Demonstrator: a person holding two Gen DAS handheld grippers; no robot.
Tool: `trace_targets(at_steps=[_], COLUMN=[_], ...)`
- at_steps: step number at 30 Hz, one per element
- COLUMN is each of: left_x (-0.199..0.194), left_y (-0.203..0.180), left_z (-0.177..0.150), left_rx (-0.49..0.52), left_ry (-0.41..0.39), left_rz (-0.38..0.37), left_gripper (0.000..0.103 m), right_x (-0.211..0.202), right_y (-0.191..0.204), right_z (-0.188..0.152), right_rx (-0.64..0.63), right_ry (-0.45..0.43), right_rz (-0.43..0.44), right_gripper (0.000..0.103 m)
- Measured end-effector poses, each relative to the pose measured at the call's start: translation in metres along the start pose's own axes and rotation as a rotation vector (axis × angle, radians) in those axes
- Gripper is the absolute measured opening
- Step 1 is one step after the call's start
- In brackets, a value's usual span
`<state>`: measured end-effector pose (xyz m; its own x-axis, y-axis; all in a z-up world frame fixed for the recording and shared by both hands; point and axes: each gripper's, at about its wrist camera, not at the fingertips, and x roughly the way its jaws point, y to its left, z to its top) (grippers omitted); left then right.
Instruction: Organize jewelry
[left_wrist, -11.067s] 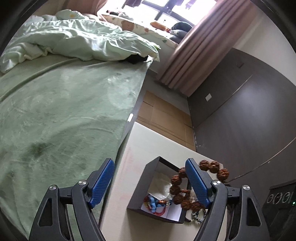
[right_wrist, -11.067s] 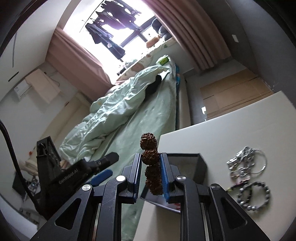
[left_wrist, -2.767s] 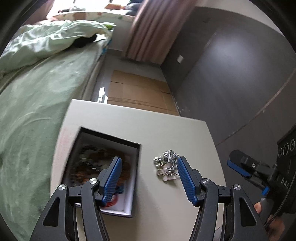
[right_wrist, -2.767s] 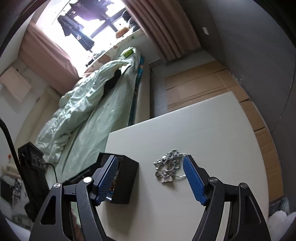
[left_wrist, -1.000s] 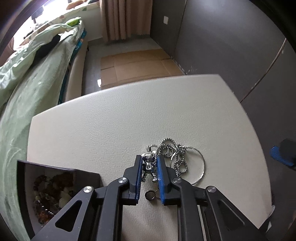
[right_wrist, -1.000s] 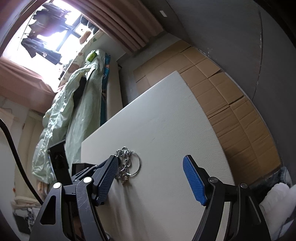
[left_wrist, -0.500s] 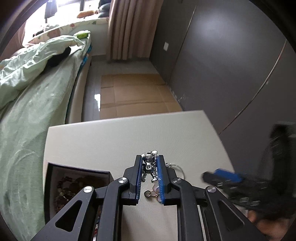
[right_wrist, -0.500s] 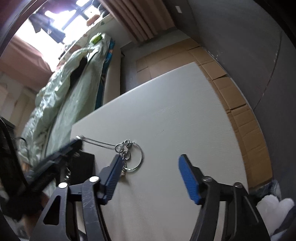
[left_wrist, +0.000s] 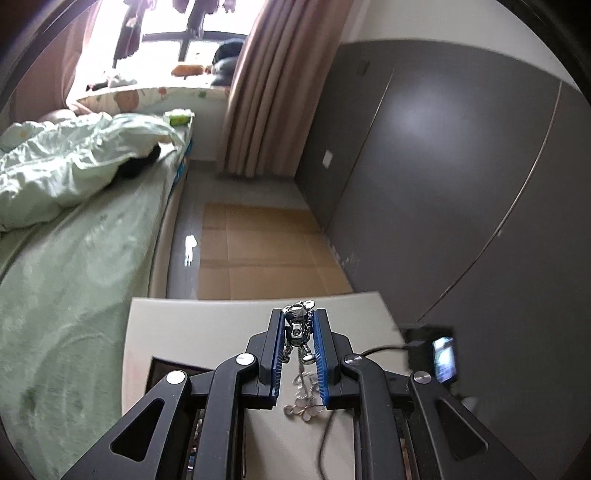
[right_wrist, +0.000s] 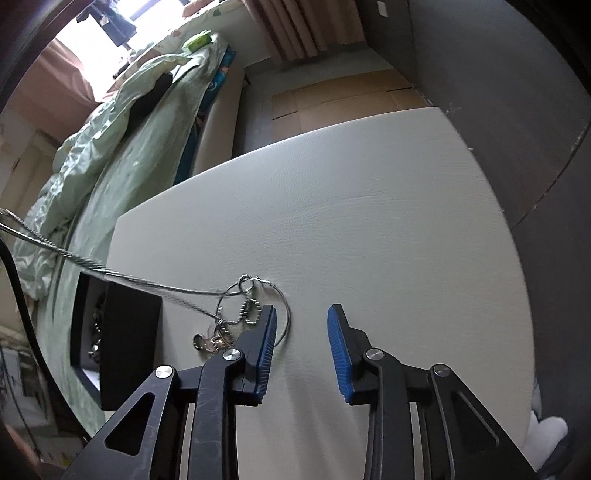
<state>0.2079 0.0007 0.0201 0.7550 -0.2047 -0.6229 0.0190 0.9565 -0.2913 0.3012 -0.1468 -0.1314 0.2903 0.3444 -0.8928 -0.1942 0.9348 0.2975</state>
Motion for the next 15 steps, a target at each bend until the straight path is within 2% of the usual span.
trace_targets(at_steps=[5, 7, 8, 13, 15], left_x=[-0.025, -0.035, -0.041, -0.066, -0.076], left_y=[-0.006, -0.007, -0.008, -0.014, -0.019], left_z=[0.009, 0.012, 0.014, 0.022, 0.025], left_rx=[0.004, 0.003, 0.001, 0.005, 0.010], left_ry=[-0.063, -0.088, -0.100, -0.169, -0.195], left_rz=[-0.015, -0.025, -0.031, -0.067, -0.079], left_gripper=[0.016, 0.016, 0.016, 0.016, 0.016], right_x=[0.003, 0.002, 0.001, -0.008, -0.013], right_y=[0.015, 0.015, 0.013, -0.002, -0.005], right_z=[-0.002, -0.003, -0.003, -0.002, -0.001], right_rx=[-0.078, -0.096, -0.097, -0.025, -0.002], right_ry=[0.002, 0.005, 0.008, 0.005, -0.001], right_rz=[-0.085, -0.106, -0.119, -0.071, -0.031], right_gripper=[0.032, 0.028, 0.022, 0.020, 0.024])
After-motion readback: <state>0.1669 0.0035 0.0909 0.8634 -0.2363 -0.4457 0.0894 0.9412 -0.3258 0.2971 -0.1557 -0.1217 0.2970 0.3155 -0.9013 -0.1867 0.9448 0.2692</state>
